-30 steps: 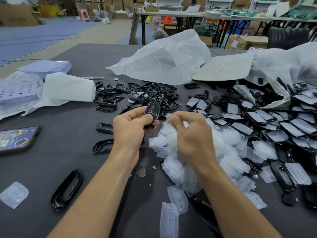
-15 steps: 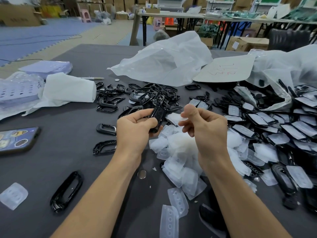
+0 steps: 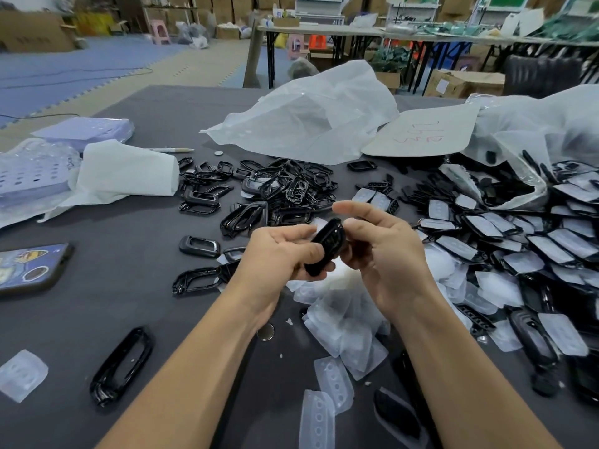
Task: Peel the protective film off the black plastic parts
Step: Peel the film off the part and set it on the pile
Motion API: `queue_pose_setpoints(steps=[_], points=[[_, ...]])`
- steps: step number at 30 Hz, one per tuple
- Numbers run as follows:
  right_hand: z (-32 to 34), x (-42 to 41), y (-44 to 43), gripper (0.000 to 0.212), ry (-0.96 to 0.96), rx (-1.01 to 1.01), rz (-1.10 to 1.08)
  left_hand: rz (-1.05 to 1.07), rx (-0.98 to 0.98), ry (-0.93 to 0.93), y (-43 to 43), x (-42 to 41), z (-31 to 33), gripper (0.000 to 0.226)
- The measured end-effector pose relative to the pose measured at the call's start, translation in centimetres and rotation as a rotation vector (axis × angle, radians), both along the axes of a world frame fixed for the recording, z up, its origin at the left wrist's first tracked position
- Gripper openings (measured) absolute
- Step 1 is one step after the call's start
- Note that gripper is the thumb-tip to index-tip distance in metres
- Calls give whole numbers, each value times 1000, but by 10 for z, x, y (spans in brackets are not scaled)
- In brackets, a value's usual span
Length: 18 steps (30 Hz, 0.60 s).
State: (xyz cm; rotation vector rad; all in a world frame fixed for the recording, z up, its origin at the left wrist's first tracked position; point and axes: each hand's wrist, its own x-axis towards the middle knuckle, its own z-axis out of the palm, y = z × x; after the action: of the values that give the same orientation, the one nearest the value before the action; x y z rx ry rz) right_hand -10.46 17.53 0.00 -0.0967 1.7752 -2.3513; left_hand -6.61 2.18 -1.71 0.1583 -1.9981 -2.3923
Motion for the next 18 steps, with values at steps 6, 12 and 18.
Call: queue_pose_setpoints(steps=[6,12,18], points=[[1,-6,10,14,52,-23,-260,210,-18,-95,-3,-4,-3,24],[5,0,11,17,77,-15,-173,232,-112,-48,-1,-6,-9,46],[6,0,10,19,75,90,37,302,-136,-16,-3,-5,-9,30]])
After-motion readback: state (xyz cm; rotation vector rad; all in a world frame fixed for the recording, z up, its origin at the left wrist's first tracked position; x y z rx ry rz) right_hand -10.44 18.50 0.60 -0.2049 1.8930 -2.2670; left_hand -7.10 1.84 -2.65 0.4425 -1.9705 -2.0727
